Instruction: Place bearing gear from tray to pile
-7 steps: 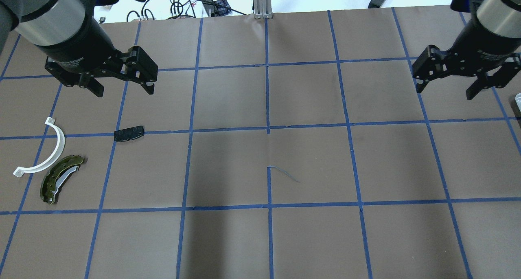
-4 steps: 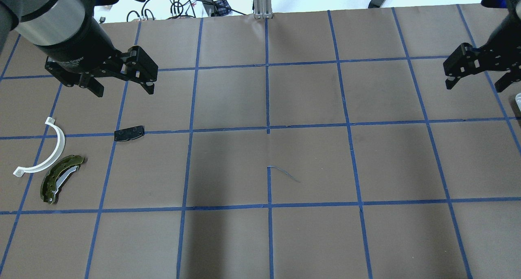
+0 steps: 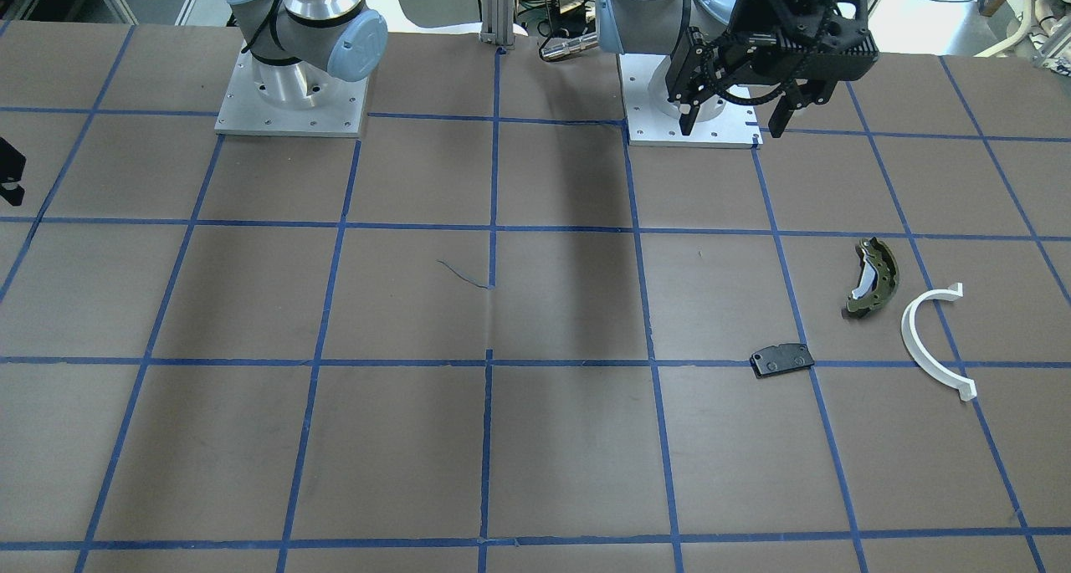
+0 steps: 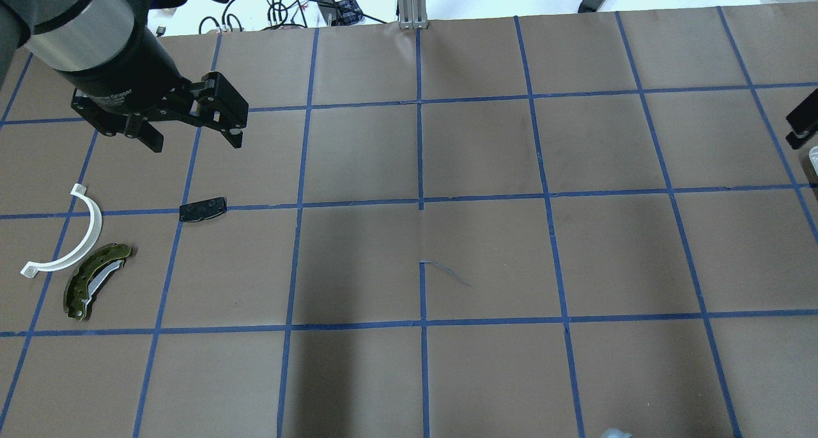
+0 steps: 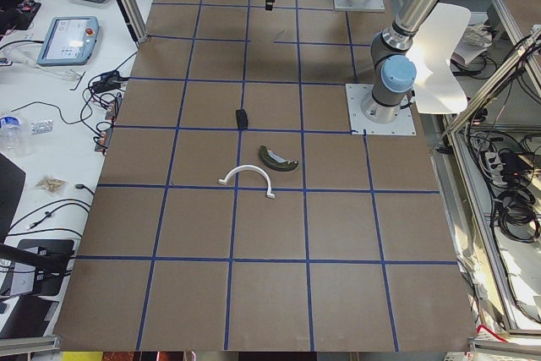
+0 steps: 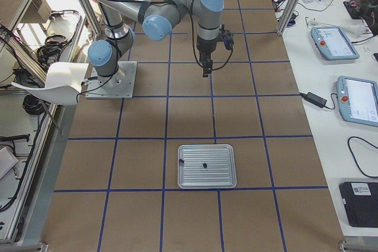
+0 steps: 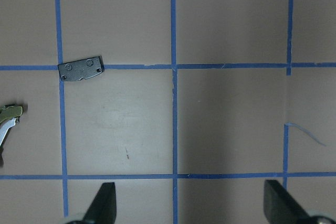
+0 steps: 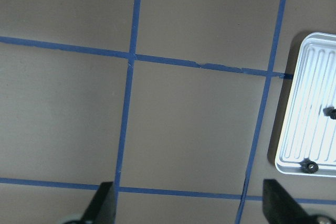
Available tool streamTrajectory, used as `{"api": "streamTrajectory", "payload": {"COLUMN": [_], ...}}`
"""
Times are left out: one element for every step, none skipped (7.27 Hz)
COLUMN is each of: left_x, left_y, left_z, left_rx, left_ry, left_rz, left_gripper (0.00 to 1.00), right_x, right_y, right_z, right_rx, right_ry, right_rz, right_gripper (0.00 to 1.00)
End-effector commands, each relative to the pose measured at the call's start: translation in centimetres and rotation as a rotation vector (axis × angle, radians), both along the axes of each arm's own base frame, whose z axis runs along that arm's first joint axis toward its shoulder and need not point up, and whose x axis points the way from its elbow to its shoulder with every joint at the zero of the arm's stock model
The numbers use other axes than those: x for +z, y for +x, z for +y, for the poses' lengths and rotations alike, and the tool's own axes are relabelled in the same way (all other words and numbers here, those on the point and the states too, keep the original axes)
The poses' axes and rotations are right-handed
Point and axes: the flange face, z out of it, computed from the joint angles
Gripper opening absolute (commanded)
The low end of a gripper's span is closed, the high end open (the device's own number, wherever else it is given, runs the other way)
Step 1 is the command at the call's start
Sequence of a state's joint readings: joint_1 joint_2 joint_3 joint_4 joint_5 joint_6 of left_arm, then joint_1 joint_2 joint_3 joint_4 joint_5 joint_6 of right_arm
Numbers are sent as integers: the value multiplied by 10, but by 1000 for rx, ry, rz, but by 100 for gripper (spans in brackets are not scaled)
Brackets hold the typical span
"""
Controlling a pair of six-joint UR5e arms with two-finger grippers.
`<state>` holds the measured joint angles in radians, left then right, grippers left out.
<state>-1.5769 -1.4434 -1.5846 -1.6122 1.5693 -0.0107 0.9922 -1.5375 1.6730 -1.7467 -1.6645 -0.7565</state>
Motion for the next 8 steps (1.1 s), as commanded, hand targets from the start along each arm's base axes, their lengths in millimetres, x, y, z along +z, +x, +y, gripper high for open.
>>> {"api": "streamTrajectory", "payload": {"left_x": [1, 0, 1, 1, 1, 1, 1, 1], "left_y": [0, 0, 0, 0, 0, 0, 0, 0], "left_z": [1, 0, 1, 1, 1, 1, 1, 1], "left_rx": [0, 0, 0, 0, 0, 0, 0, 0], "left_ry": [-1, 0, -1, -1, -1, -1, -1, -1], "left_rz": [0, 0, 0, 0, 0, 0, 0, 0], "left_gripper": [100, 100, 100, 100, 100, 100, 100, 100], "right_x": [-31, -48, -65, -77, -93, -109, -120, -133], "right_y": [-77, -115, -139, -163, -184, -208, -228, -242], "right_z": [-1, 5, 0, -1, -8, -11, -19, -29], "right_rx": [136, 155, 207, 246, 308, 349, 375, 416], "right_ry": [5, 17, 8, 1, 7, 21, 23, 31], "right_rz": [15, 4, 27, 47, 55, 44, 34, 25], "right_gripper": [100, 100, 100, 100, 100, 100, 100, 100]}}
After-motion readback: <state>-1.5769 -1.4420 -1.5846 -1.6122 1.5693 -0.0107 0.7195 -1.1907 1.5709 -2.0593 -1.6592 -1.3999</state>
